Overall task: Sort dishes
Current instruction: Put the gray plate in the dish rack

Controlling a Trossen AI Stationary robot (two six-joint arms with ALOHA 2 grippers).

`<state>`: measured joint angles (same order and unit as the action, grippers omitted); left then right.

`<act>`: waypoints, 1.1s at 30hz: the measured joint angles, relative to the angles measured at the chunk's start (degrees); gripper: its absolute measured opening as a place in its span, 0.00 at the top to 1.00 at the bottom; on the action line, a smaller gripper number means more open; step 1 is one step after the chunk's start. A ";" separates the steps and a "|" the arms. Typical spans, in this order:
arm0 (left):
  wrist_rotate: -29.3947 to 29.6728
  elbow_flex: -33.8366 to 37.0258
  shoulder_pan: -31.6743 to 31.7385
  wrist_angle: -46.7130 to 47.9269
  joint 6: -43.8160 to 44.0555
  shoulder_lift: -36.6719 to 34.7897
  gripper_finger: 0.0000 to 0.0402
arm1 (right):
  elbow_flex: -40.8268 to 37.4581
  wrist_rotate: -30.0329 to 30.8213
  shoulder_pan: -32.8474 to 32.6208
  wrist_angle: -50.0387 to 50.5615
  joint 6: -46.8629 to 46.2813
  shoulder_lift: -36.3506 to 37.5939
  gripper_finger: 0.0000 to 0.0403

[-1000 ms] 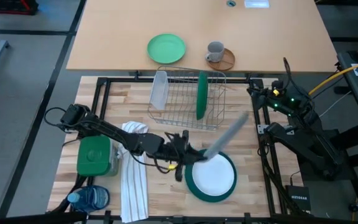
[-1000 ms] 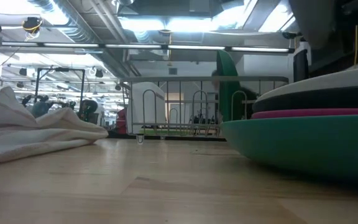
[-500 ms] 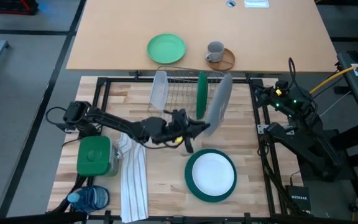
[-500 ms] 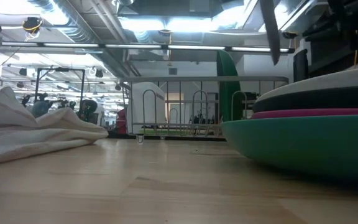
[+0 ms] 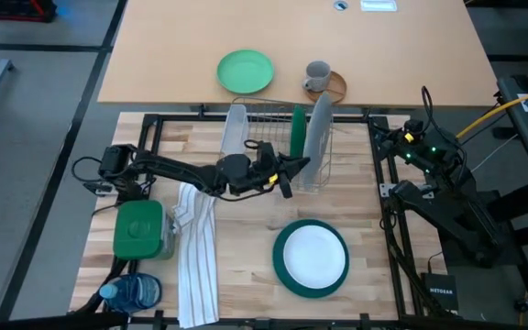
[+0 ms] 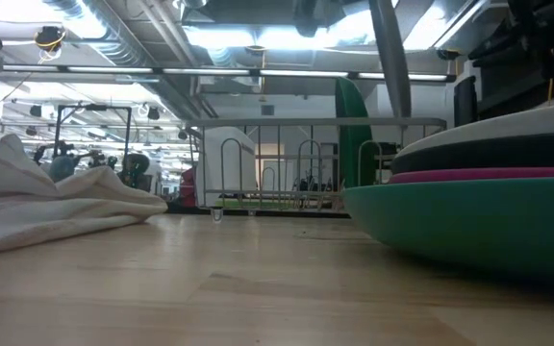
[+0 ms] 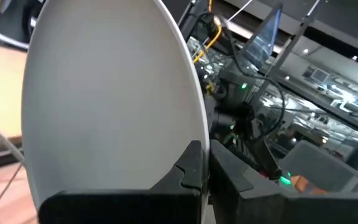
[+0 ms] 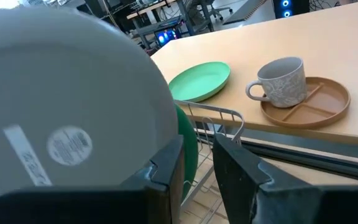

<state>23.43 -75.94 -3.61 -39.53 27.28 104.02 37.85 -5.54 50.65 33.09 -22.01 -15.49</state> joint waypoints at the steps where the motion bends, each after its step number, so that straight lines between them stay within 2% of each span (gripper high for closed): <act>1: -0.01 0.00 0.03 0.00 0.80 0.44 1.00 | 0.00 0.00 0.00 -0.01 0.03 0.00 0.78; 9: -0.10 0.00 0.54 -0.16 3.27 2.65 1.00 | 0.00 0.00 0.00 -0.01 0.03 0.00 0.78; 33: 0.18 0.00 2.20 1.03 6.36 2.70 1.00 | 0.00 0.56 0.00 0.01 0.06 -0.02 0.78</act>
<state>23.61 -75.94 -1.41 -38.49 33.64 106.72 37.85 -4.98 50.65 33.10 -21.96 -15.51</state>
